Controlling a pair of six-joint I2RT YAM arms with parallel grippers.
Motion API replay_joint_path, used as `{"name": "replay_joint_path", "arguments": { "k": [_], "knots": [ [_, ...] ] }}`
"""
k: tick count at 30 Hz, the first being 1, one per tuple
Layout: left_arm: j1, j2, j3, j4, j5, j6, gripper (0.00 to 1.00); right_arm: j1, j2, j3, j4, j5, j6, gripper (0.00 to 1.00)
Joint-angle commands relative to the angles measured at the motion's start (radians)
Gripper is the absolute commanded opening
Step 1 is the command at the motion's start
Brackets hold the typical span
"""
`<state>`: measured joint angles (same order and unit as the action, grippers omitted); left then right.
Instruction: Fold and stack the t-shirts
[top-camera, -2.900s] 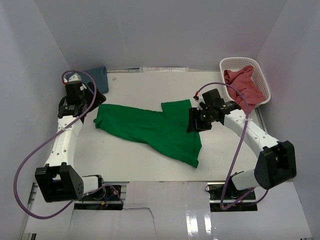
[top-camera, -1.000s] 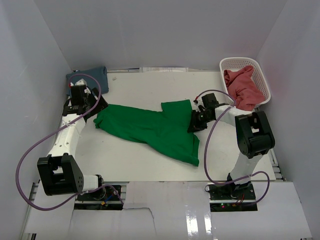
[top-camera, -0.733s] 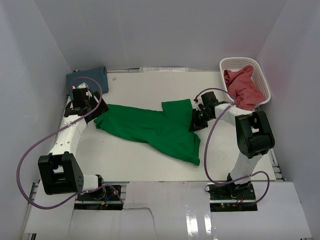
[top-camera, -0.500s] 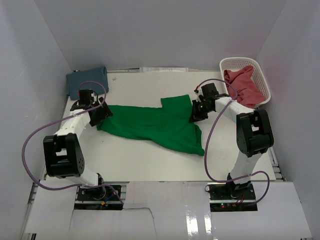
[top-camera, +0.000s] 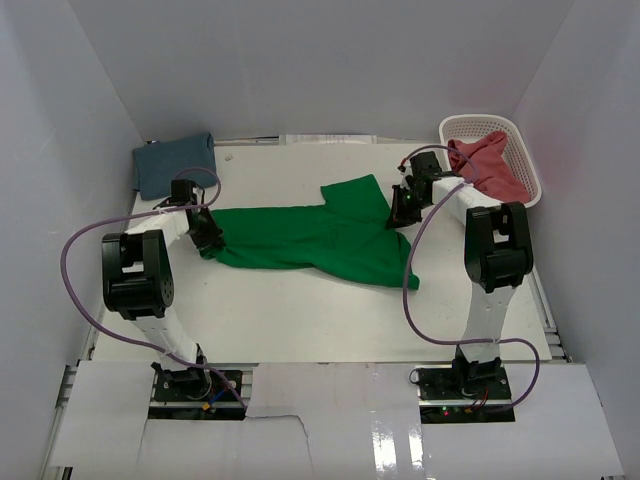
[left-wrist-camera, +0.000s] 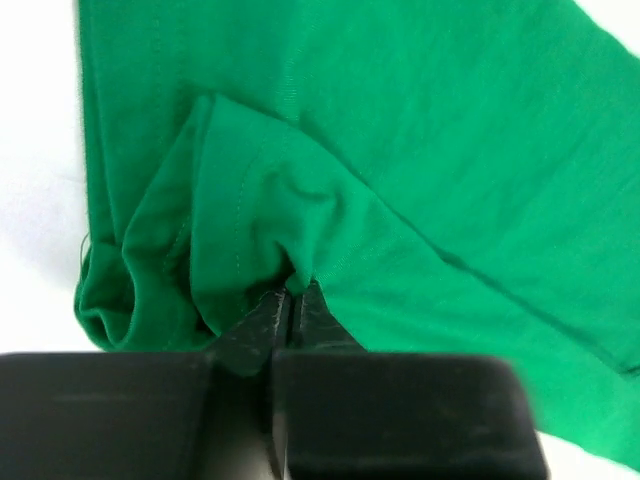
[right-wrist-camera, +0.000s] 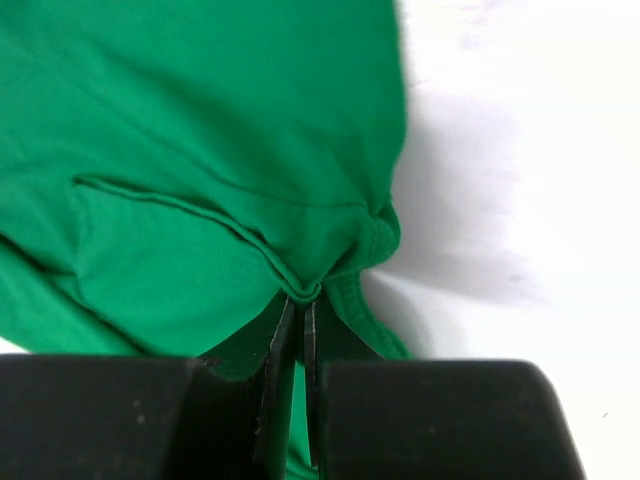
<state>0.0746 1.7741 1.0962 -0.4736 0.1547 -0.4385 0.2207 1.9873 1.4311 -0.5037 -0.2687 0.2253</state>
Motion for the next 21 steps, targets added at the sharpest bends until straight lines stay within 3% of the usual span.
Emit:
{"name": "replay_joint_path", "arguments": {
  "k": [1,11,12,13,16,21],
  "knots": [
    [-0.001,-0.021,0.018,-0.013,-0.010,0.027,0.00,-0.029,0.027,0.068,-0.022,0.006,-0.011,0.08],
    [-0.001,-0.234,-0.021,-0.121,-0.130,0.047,0.02,-0.075,0.106,0.163,-0.033,0.017,0.003,0.08],
    [-0.001,-0.251,-0.025,-0.131,-0.129,0.046,0.06,-0.078,0.113,0.184,-0.033,0.008,0.006,0.08],
    [-0.001,-0.284,-0.038,-0.143,-0.135,0.046,0.19,-0.084,0.125,0.198,-0.042,0.005,0.008,0.08],
    [-0.001,-0.326,-0.056,-0.175,-0.139,0.052,0.38,-0.086,0.136,0.247,-0.058,-0.001,0.008,0.08],
    [-0.001,-0.375,-0.079,-0.186,-0.210,0.041,0.79,-0.083,0.117,0.247,-0.062,-0.049,0.009,0.08]
  ]
}}
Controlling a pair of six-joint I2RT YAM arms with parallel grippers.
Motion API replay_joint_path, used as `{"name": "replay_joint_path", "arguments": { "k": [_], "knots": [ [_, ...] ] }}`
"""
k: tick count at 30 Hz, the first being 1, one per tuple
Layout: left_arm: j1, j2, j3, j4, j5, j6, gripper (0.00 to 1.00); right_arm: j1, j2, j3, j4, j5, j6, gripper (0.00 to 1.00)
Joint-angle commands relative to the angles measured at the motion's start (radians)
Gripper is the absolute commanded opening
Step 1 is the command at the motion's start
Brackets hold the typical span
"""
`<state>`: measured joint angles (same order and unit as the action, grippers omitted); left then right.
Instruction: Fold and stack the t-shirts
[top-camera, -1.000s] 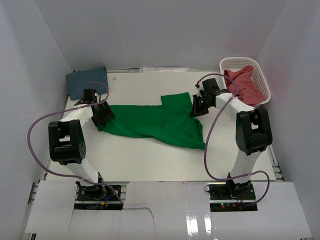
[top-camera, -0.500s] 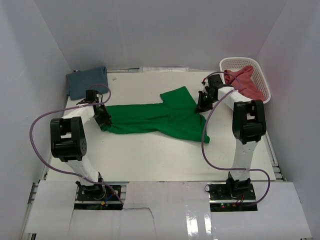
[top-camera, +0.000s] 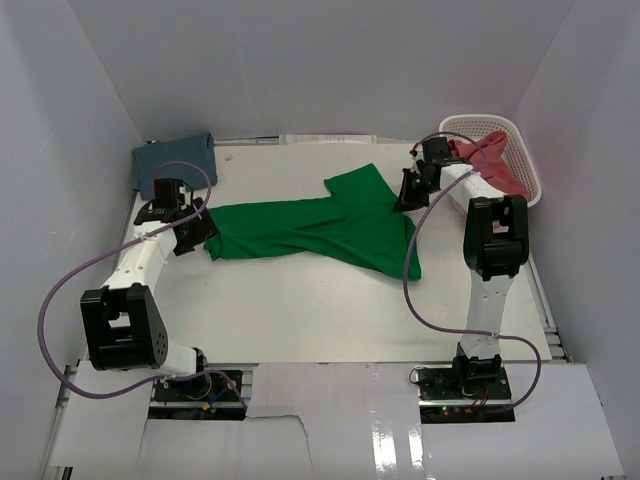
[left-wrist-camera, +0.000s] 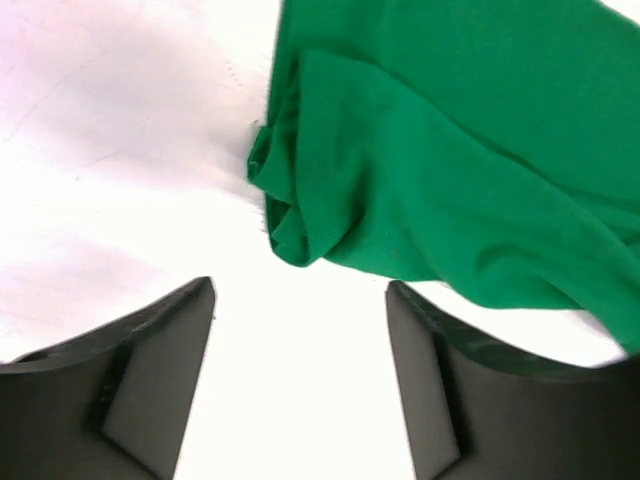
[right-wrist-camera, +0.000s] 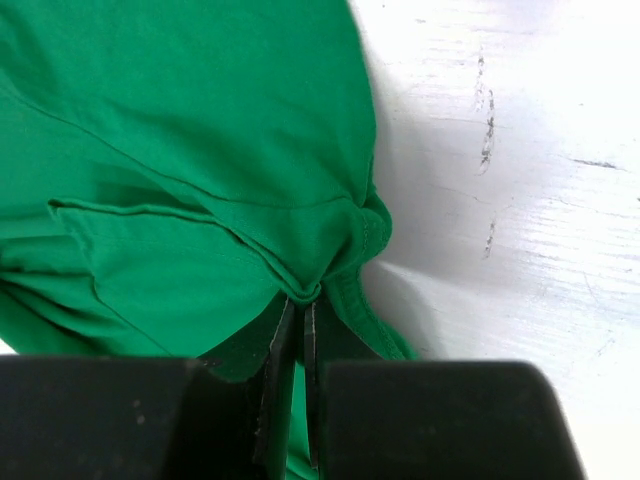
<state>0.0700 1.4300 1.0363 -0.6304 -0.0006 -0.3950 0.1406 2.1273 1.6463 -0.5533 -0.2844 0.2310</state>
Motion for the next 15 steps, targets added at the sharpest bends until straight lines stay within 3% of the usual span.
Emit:
{"name": "replay_joint_path", "arguments": {
  "k": [1,10,15],
  "knots": [
    [0.004,-0.026,-0.016,-0.028,-0.049,-0.004,0.82,0.001,-0.032,0.021,-0.010,-0.035,0.005,0.08],
    [0.007,0.111,0.065,0.107,-0.044,-0.067,0.83,0.010,-0.064,0.000,-0.016,-0.053,-0.005,0.08],
    [0.005,0.239,0.162,0.196,0.050,-0.059,0.80,0.016,-0.076,-0.014,-0.016,-0.059,-0.007,0.08]
  ]
}}
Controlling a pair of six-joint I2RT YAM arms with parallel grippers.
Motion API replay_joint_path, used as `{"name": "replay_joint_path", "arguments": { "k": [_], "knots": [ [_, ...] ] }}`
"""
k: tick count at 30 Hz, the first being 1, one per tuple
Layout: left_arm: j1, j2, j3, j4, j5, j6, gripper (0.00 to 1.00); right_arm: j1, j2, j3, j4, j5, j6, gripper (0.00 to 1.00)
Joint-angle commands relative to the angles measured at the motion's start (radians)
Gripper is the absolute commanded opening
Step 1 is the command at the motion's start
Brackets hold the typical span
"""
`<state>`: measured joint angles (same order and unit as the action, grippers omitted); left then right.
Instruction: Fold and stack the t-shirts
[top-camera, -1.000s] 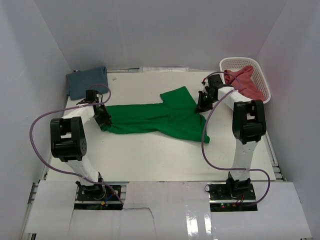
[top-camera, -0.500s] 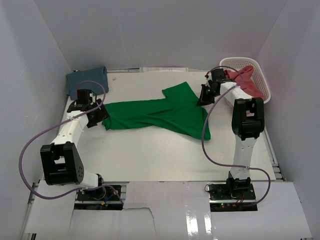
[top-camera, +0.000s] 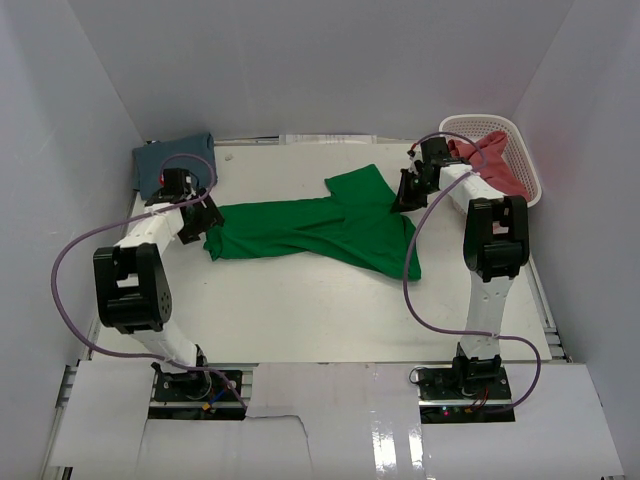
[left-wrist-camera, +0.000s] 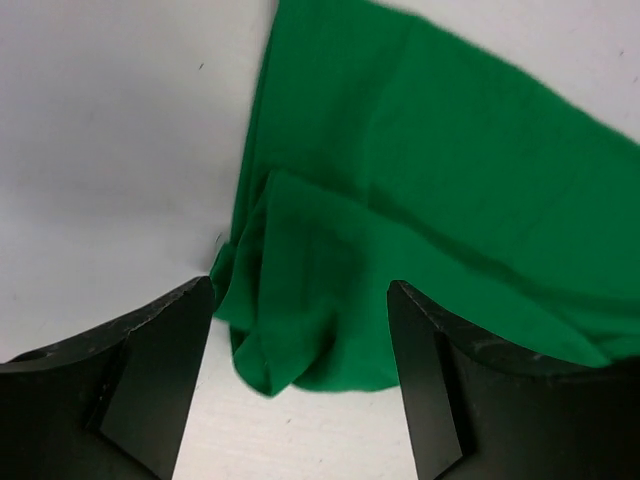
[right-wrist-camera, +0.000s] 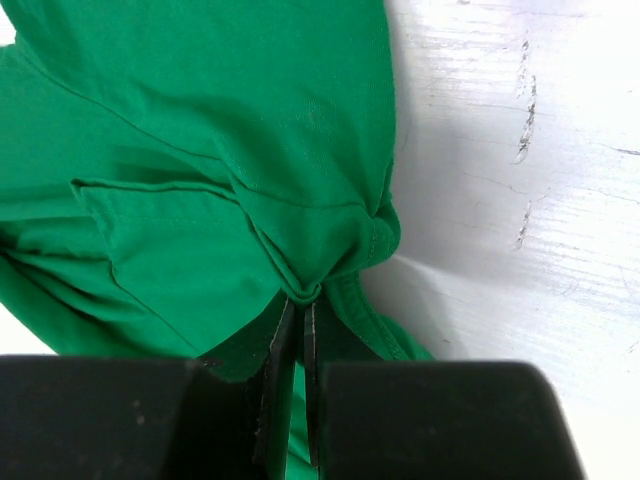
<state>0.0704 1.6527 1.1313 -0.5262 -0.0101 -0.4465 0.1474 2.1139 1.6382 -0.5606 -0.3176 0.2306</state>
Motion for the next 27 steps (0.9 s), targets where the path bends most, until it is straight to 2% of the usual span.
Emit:
{"name": "replay_joint_path", "arguments": {
  "k": [1,5,7,8,9,11,17,27],
  "knots": [
    [0.006,0.034,0.094,0.106,0.067,-0.006,0.80,0.009,-0.065,-0.009,-0.009,-0.026,-0.007,0.08],
    [0.005,0.177,0.174,0.074,0.125,-0.017,0.76,0.011,-0.065,-0.017,-0.002,-0.029,-0.007,0.08],
    [0.005,0.200,0.180,0.078,0.145,-0.030,0.75,0.011,-0.063,-0.018,-0.002,-0.028,-0.008,0.08],
    [0.005,0.209,0.182,0.078,0.154,-0.029,0.73,0.011,-0.063,-0.018,-0.004,-0.026,-0.008,0.08],
    [0.005,0.226,0.183,0.078,0.157,-0.029,0.66,0.011,-0.063,-0.020,-0.005,-0.021,-0.008,0.08],
    [0.005,0.236,0.180,0.068,0.160,-0.024,0.63,0.011,-0.065,-0.018,-0.007,-0.020,-0.008,0.08],
    [0.006,0.176,0.145,0.019,0.095,-0.026,0.67,0.011,-0.060,-0.012,-0.015,-0.014,-0.010,0.08],
    [0.005,0.058,0.070,-0.014,0.082,-0.023,0.69,0.011,-0.057,-0.029,-0.010,-0.012,-0.011,0.08]
  ]
}}
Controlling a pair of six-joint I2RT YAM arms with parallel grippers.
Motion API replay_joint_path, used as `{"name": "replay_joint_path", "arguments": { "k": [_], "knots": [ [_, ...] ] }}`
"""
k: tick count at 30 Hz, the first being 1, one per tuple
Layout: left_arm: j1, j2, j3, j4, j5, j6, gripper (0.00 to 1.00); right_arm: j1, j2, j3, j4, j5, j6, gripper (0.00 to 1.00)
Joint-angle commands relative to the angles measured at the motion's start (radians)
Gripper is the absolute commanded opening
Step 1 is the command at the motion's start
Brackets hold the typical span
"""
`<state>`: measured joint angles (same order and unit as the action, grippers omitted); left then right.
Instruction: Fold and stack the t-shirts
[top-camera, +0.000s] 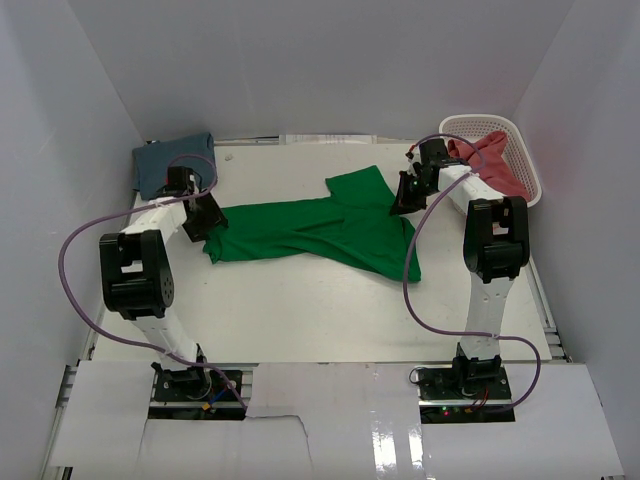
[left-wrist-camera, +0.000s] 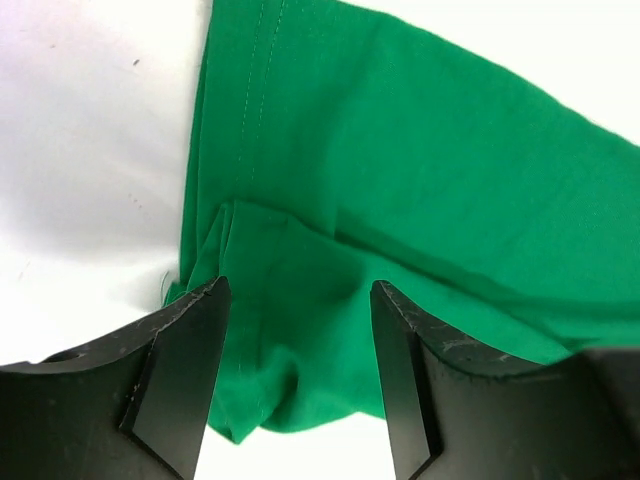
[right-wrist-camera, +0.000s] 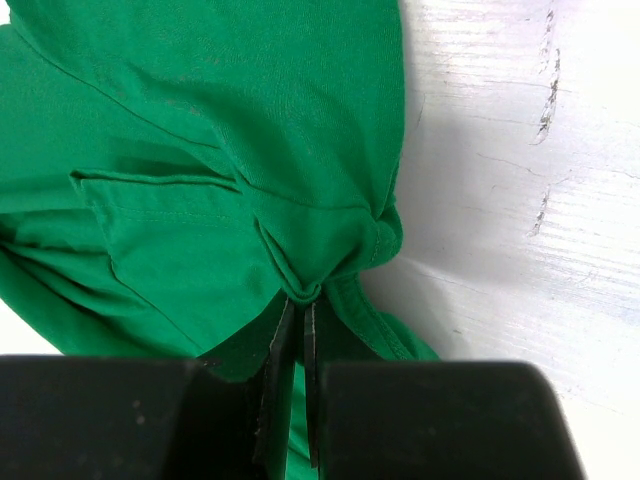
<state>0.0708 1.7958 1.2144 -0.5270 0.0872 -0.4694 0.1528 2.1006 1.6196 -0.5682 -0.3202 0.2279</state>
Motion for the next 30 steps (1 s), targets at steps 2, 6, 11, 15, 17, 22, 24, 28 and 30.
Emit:
{"name": "replay_joint_path", "arguments": {
  "k": [2,6,11,15,17,22,24,28,30],
  "knots": [
    [0.006,-0.102,-0.022,-0.014,-0.018,0.003,0.70,0.005,-0.042,-0.010,-0.002,-0.011,-0.009,0.08],
    [0.004,-0.070,-0.042,0.002,-0.030,0.011,0.70,0.007,-0.042,-0.015,0.002,-0.019,-0.006,0.08],
    [0.020,0.054,-0.012,0.025,-0.011,0.017,0.69,0.008,-0.048,-0.015,0.004,-0.026,0.001,0.08],
    [0.034,0.109,0.034,0.022,0.010,0.014,0.65,0.011,-0.054,-0.010,0.002,-0.028,0.001,0.08],
    [0.035,0.114,0.057,0.013,0.005,0.023,0.37,0.013,-0.054,-0.009,0.001,-0.026,0.002,0.08],
    [0.037,0.080,0.102,-0.019,-0.020,0.028,0.00,0.013,-0.048,0.016,-0.001,-0.022,0.002,0.08],
    [0.035,0.063,0.161,-0.036,-0.009,0.035,0.00,0.013,-0.012,0.110,-0.038,-0.019,-0.002,0.08],
    [0.034,0.092,0.323,-0.096,0.014,0.037,0.00,0.013,0.093,0.432,-0.169,-0.045,-0.004,0.08],
    [0.029,0.126,0.393,-0.142,0.019,0.038,0.00,0.013,0.148,0.642,-0.240,-0.056,0.004,0.08]
  ]
}}
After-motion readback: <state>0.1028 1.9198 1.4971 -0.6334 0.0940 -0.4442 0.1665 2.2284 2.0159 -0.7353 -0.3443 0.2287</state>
